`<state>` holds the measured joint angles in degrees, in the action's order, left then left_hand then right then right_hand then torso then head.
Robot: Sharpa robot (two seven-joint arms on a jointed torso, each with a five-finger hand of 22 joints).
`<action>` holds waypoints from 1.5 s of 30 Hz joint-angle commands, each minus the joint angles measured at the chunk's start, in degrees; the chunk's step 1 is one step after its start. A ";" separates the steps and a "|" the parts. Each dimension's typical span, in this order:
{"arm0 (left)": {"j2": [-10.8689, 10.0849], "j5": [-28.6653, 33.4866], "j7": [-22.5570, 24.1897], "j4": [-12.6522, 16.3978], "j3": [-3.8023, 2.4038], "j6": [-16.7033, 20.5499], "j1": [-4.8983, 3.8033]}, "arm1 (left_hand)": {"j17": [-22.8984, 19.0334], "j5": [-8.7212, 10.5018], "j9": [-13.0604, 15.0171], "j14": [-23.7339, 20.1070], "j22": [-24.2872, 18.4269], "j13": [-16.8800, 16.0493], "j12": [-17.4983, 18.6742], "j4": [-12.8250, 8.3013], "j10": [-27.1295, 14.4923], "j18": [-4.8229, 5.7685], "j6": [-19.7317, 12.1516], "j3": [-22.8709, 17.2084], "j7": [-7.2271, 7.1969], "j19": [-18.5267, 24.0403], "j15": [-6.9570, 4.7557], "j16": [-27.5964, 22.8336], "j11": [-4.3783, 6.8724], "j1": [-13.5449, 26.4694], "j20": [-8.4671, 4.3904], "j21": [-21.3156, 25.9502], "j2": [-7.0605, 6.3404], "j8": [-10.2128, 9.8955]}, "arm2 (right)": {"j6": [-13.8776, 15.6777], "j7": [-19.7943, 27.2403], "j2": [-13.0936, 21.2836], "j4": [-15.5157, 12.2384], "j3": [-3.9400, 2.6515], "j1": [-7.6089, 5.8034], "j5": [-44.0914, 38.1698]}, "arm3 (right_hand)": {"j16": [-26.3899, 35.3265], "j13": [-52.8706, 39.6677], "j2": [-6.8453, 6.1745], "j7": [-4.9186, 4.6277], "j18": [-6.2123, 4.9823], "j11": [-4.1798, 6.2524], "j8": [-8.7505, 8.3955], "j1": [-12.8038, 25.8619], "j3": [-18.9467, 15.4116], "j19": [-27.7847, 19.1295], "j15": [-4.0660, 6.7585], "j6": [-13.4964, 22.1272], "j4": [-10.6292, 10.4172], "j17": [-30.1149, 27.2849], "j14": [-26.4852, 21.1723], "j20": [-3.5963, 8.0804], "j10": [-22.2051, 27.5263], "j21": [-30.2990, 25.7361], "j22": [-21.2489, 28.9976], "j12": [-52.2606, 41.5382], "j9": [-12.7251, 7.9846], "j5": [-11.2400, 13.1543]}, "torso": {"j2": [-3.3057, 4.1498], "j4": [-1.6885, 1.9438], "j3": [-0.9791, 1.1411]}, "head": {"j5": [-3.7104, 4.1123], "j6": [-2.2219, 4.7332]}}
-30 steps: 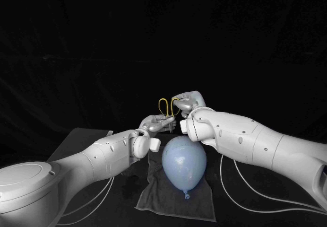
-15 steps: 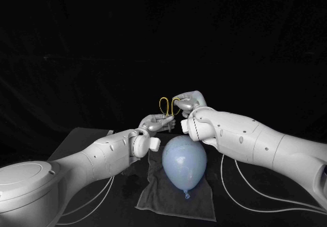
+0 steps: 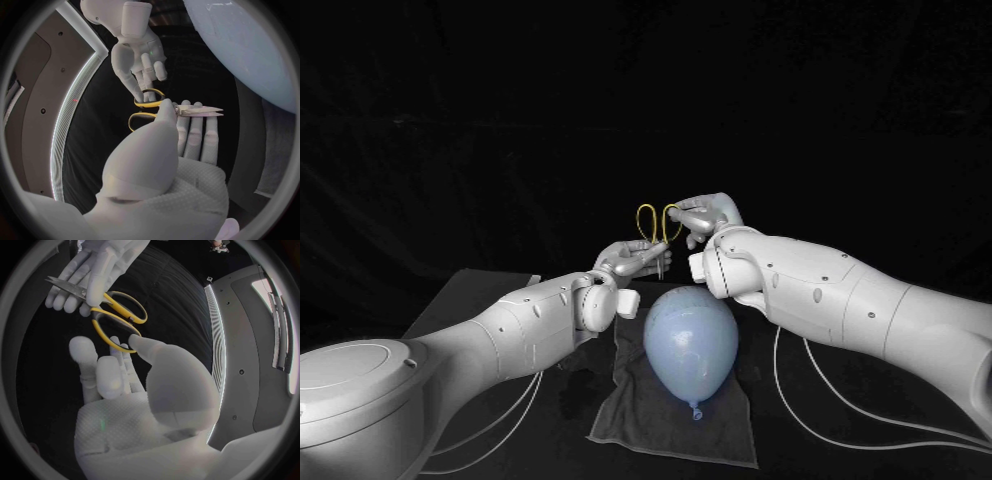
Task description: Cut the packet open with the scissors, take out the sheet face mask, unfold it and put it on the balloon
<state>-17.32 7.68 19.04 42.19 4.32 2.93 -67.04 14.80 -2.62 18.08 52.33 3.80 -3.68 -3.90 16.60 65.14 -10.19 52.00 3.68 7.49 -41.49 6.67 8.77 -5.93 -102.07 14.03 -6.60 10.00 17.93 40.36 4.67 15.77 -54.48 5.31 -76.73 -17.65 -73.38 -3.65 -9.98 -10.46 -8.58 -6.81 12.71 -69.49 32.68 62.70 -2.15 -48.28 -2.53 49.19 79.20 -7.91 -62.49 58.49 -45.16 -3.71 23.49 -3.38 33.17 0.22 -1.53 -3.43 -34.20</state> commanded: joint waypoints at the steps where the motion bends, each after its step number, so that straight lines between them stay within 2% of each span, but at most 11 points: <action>1: -0.04 0.37 -0.10 0.03 -0.03 0.26 -0.02 | 0.10 -0.13 0.24 0.44 0.07 -0.05 0.13 -0.07 0.35 -0.55 0.16 -0.43 0.12 -0.49 -0.02 -0.03 -0.11 -0.41 0.05 0.18 6.57 0.38 | -4.38 1.95 0.05 0.17 -0.04 -0.13 0.01 | 2.37 0.03 -1.25 -0.06 -1.61 -0.49 -1.97 0.38 -3.41 -4.65 -0.56 2.39 -0.40 -4.81 -2.87 -0.51 4.55 -5.78 6.48 0.12 -1.03 0.51 | 0.01 0.00 0.04 | -0.02 0.01; 4: -0.09 0.27 -0.30 0.01 -0.02 0.44 -0.02 | 0.14 -0.13 0.32 0.49 0.07 -0.05 0.13 -0.10 0.40 -0.54 0.18 -0.49 0.12 -0.55 0.00 -0.01 -0.07 -0.42 0.06 0.17 6.51 0.44 | -6.17 1.60 0.09 0.44 -0.01 -0.14 -0.17 | 8.63 -0.03 -0.93 0.38 -1.72 -1.69 -3.64 0.15 -7.51 -8.34 -1.76 4.49 -0.80 -16.36 -10.91 -1.62 8.82 -10.31 9.47 -0.09 -2.00 0.50 | 0.04 -0.02 0.03 | 0.02 0.03; 10: -0.16 0.20 -0.60 -0.06 -0.02 0.84 -0.03 | 0.20 -0.13 0.46 0.55 0.08 -0.04 0.15 -0.20 0.47 -0.53 0.15 -0.72 0.21 -0.65 0.09 -0.01 -0.11 -0.53 0.13 0.17 6.49 0.51 | -8.25 1.11 0.33 0.87 0.04 -0.14 -0.31 | 17.18 -0.15 0.46 0.48 -1.18 -3.62 -4.72 -1.11 -12.20 -16.71 -4.21 5.62 -1.35 -20.97 -24.99 -3.73 12.06 -18.90 13.78 -0.76 -2.74 0.57 | 0.03 -0.02 0.01 | 0.02 0.03; 18: -0.38 -0.14 -0.85 -0.28 -0.01 1.29 -0.03 | 0.32 -0.13 0.79 0.69 0.08 -0.04 0.16 -0.33 0.64 -0.52 0.18 -1.16 0.31 -0.82 0.26 0.01 -0.09 -0.75 0.27 0.18 6.41 0.71 | -9.14 1.42 1.39 1.23 0.13 -0.15 -0.12 | 23.97 -0.15 2.17 0.21 -1.55 -4.28 -4.93 -2.83 -17.11 -18.46 -5.12 4.86 -1.89 -26.19 -29.17 -5.43 12.26 -25.74 18.45 -2.36 -3.28 0.53 | 0.01 0.00 0.01 | -0.01 0.03; 23: -0.62 -1.40 -0.94 -0.85 -0.01 1.08 -0.03 | 0.43 -0.14 1.08 0.84 0.08 -0.04 0.16 -0.42 0.80 -0.51 0.16 -1.56 0.32 -1.00 0.43 0.04 -0.09 -0.96 0.42 0.17 6.32 0.86 | -9.43 3.08 2.53 1.80 0.34 -0.26 0.20 | 32.67 -0.12 3.85 -0.61 -1.59 -4.84 -5.00 -4.28 -21.50 -21.42 -6.69 3.59 -2.40 -31.89 -34.80 -7.06 11.80 -33.47 23.64 -3.81 -3.89 0.43 | 0.01 -0.03 0.01 | -0.05 0.06; 30: -2.62 -9.83 -2.59 -1.69 -0.02 -2.29 -0.53 | 0.93 -0.14 2.17 1.68 0.19 -0.08 0.11 -0.62 1.58 -0.50 -0.10 -3.02 0.95 -2.26 0.83 0.30 -1.01 -1.44 1.59 -0.18 5.61 1.34 | -12.63 7.36 5.37 3.44 1.51 -1.16 0.56 | 39.94 -0.12 6.53 -2.17 -1.85 -4.30 -4.73 -6.75 -25.34 -22.88 -7.32 1.18 -2.36 -36.17 -36.89 -8.17 9.12 -39.98 28.33 -5.62 -4.72 0.38 | 0.07 0.02 0.11 | -0.36 -0.02; 36: -5.27 -18.47 -4.84 -1.77 -0.02 -7.74 -2.66 | 1.26 -0.14 3.00 2.22 0.34 -0.11 0.05 -0.48 2.33 -0.35 -0.13 -4.09 1.09 -3.90 0.41 0.41 -1.32 -1.29 2.42 -0.83 4.98 1.72 | -15.50 9.46 8.30 2.94 2.03 -2.84 -8.41 | 42.89 0.01 8.53 -1.47 -2.04 -2.62 -3.65 -12.06 -23.51 -12.01 -4.91 -1.81 0.10 -37.11 -28.58 -5.50 5.98 -35.57 27.08 -5.68 -5.17 0.42 | 0.12 0.13 0.23 | -0.48 -0.41; 38: -6.09 -21.06 -6.13 -1.63 -0.02 -10.80 -3.42 | 1.42 -0.15 3.43 2.57 0.34 -0.14 0.00 -0.45 2.78 -0.27 0.05 -4.51 1.15 -4.40 0.25 0.51 -1.19 -1.15 2.53 -0.99 4.61 2.01 | -16.71 9.63 9.22 2.53 2.13 -3.58 -12.71 | 43.81 0.11 9.75 -0.50 -1.91 -1.69 -2.96 -17.09 -19.37 -6.32 -3.14 -4.13 3.40 -37.35 -24.26 -2.79 4.32 -30.34 24.24 -5.26 -5.34 0.56 | 0.09 0.12 0.25 | -0.57 -0.41; 39: -6.43 -22.41 -6.77 -1.63 -0.02 -12.73 -3.81 | 1.61 -0.16 3.79 3.14 0.39 -0.13 0.01 -0.69 3.11 -0.20 0.13 -5.05 1.29 -5.01 0.06 0.72 -1.23 -1.31 2.59 -1.24 4.09 2.19 | -17.44 9.54 9.68 2.29 2.16 -3.95 -14.27 | 44.04 0.12 9.61 -0.48 -1.79 -1.54 -2.87 -17.52 -18.68 -6.02 -2.82 -4.57 3.92 -37.44 -23.30 -2.41 3.81 -29.30 23.51 -5.19 -5.40 0.50 | 0.10 0.13 0.27 | -0.55 -0.42; 41: -7.06 -25.03 -8.21 -1.70 -0.02 -16.77 -4.59 | 1.70 -0.17 3.99 3.38 0.38 -0.10 0.06 -0.67 3.20 -0.18 0.12 -5.39 1.37 -5.26 0.02 0.79 -1.24 -1.27 2.57 -1.31 3.84 2.26 | -18.75 9.18 10.73 1.48 2.22 -4.77 -16.52 | 44.50 0.01 8.82 0.14 -1.66 0.47 -2.22 -19.00 -14.58 -4.03 -0.50 -7.78 7.06 -37.56 -16.03 0.18 -2.93 -20.38 17.22 -6.32 -5.71 -0.86 | 0.10 0.15 0.28 | -0.59 -0.50; 45: -7.87 -28.18 -10.78 -2.13 -0.01 -22.67 -5.61 | 1.82 -0.18 4.27 3.65 0.33 -0.10 0.07 -0.55 3.43 -0.15 0.17 -5.83 1.56 -5.45 -0.07 0.84 -1.16 -1.09 2.57 -1.32 3.54 2.39 | -21.41 9.00 12.44 -0.28 2.28 -5.96 -20.24 | 47.26 0.01 6.93 0.54 -1.94 0.94 -3.56 -13.05 -4.18 -6.06 0.65 -9.59 8.65 -37.16 -7.23 0.94 -6.38 -8.77 8.02 -2.40 -7.25 -0.12 | 0.09 0.07 0.28 | -0.71 -0.40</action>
<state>-25.21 -14.52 11.63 40.07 4.36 -10.65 -72.47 16.59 -2.56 18.98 55.64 4.14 -3.76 -3.60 17.94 67.55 -10.08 51.98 -0.05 8.74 -46.51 6.47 9.31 -7.70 -103.23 16.58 -7.71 9.25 19.94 23.82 12.21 28.13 -54.29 7.54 -82.63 -30.79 -26.25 -3.49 -3.33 -9.83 -9.30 -5.86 9.29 -82.73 27.86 56.66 -2.32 -57.56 6.01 11.93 70.53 -7.08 -68.58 48.99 -36.50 -6.22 16.31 -3.79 33.26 0.34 -1.26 -4.07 -34.67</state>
